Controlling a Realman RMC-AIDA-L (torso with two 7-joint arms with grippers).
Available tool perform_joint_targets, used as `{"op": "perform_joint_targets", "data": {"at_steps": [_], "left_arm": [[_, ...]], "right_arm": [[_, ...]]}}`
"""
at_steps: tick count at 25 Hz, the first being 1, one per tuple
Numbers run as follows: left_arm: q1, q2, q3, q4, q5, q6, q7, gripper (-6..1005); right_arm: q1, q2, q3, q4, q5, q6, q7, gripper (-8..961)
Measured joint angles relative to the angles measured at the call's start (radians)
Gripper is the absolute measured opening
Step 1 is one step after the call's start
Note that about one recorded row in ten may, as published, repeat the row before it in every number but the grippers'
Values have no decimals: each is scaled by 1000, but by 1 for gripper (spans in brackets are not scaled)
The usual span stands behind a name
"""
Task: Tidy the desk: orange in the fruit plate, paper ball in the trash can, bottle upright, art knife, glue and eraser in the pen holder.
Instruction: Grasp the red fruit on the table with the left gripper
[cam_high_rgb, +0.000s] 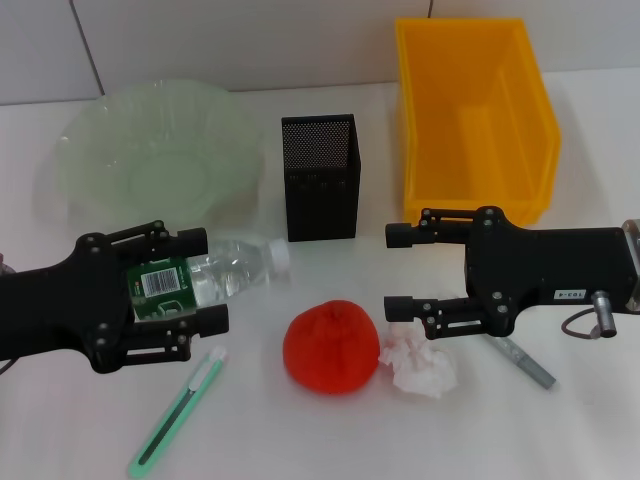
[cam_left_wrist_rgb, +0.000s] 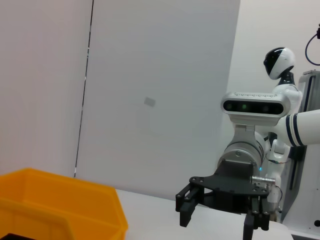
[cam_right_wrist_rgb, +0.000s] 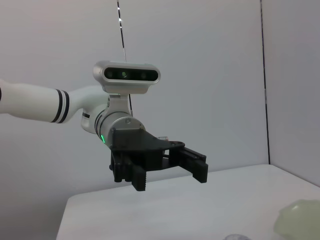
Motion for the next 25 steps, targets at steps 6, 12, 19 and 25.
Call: {"op": "perform_joint_targets", "data": {"at_steps": [6, 12, 19, 25], "left_arm": [[0, -1, 6, -6, -1, -2, 2, 825], [0, 0, 6, -9, -1, -5, 2, 822], [0, 0, 6, -9, -1, -7, 2, 818], [-4, -1, 6, -9, 4, -10, -2, 814]], "right_arm": [[1, 0, 0, 1, 0, 2, 0, 761], [0, 0, 0, 1, 0, 2, 0, 761], [-1, 0, 0, 1, 0, -1, 1, 761], [-12, -1, 7, -4, 0, 5, 1, 761]]}}
